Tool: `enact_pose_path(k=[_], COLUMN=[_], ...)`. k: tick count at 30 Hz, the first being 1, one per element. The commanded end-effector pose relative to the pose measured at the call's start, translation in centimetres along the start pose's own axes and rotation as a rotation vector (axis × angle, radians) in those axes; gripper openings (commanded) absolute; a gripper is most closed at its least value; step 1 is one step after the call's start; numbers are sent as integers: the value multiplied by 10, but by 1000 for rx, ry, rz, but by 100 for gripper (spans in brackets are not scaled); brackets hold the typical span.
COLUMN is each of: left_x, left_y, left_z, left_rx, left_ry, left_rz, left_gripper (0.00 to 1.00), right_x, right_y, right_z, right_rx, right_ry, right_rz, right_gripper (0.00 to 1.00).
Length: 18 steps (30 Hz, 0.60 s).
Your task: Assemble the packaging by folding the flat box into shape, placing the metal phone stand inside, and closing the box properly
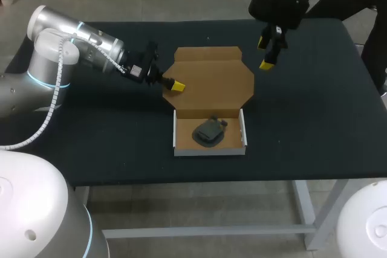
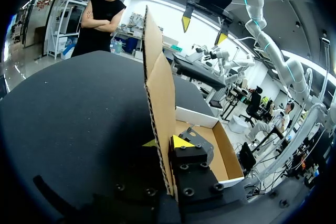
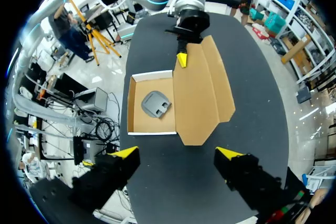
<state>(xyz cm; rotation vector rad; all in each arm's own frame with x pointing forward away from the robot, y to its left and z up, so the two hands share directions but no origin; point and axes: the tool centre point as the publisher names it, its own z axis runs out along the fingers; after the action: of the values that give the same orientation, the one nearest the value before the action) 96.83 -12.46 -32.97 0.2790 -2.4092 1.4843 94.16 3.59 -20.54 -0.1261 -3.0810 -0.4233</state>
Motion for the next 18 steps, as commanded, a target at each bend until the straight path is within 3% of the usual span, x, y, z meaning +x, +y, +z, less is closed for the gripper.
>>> enact_pose_path(k=[1,18], left_x=[1,18], left_y=[1,-1], left_z=[1,-2], left_rx=[6,10], left_ry=[1,-11], left_rz=[11,150], left_gripper=[0,0], right_x=[1,2], right_y=[1,7], right_z=[-1,-4], right_rx=[5,6], right_ry=[3,2], right_rz=[0,-10], right_gripper=[100,100])
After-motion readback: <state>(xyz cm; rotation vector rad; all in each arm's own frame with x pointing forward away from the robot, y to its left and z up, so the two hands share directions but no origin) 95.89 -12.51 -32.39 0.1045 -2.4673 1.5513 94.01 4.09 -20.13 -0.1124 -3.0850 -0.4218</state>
